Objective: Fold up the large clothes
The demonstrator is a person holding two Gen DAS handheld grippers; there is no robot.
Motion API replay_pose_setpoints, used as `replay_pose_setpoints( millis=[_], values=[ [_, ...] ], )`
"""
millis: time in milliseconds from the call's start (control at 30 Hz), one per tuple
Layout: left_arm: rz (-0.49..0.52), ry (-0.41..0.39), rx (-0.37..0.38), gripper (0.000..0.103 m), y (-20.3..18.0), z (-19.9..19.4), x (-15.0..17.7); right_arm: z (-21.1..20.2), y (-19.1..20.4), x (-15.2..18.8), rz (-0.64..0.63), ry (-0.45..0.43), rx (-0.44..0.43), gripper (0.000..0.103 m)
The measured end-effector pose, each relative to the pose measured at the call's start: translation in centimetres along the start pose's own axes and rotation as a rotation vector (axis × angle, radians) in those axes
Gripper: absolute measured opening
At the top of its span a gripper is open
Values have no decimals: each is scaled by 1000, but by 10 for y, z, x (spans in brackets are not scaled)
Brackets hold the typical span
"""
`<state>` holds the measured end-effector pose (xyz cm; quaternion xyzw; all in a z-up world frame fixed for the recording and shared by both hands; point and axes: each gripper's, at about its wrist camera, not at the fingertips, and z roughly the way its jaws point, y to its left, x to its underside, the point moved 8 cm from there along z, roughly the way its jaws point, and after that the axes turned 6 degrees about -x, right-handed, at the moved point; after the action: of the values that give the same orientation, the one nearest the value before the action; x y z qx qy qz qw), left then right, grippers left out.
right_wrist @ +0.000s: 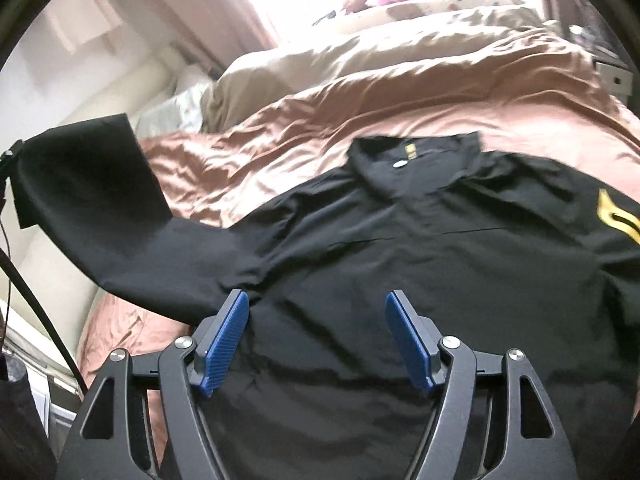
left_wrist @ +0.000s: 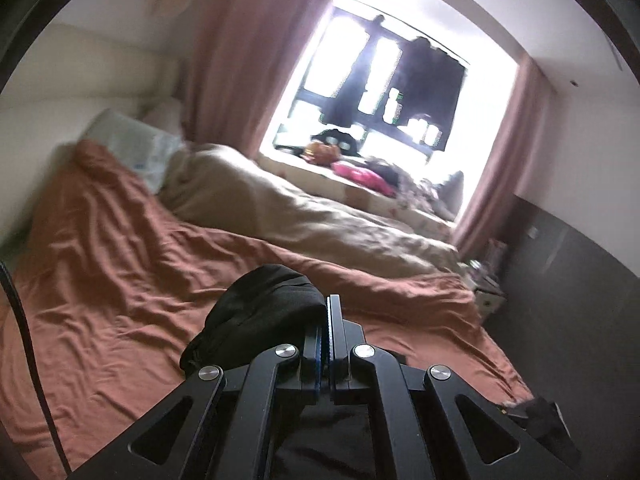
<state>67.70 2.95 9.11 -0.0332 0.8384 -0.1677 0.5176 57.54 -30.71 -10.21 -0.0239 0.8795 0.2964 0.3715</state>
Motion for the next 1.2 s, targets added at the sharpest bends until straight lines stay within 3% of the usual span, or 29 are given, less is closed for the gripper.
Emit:
replay_pose_setpoints(
  millis=[267,567,633,700,733,767,833,967,1200],
  values=[
    [121,79,103,1,-91,32,32,-70,-49,19,63,-77,59,70],
    [227,259,264,2,-173,76,118,-104,-90,45,154,-94,120,70],
    [244,369,280,13,-185,92,153,-107,-94,48,172,-93,125,72],
    [251,492,315,63,-194,103,188,-109,-100,51,188,-91,133,76],
    [255,533,329,74,-196,104,203,-110,-102,52,192,-89,136,76],
    [261,548,334,85,-198,104,211,-111,-104,54,195,-88,138,76],
    [273,577,328,86,-191,101,233,-111,-105,54,202,-84,139,76],
    [200,621,304,87,-156,97,249,-106,-99,52,189,-77,128,76],
    [106,570,117,87,-60,82,240,-62,-75,48,84,-2,114,76]
  ],
)
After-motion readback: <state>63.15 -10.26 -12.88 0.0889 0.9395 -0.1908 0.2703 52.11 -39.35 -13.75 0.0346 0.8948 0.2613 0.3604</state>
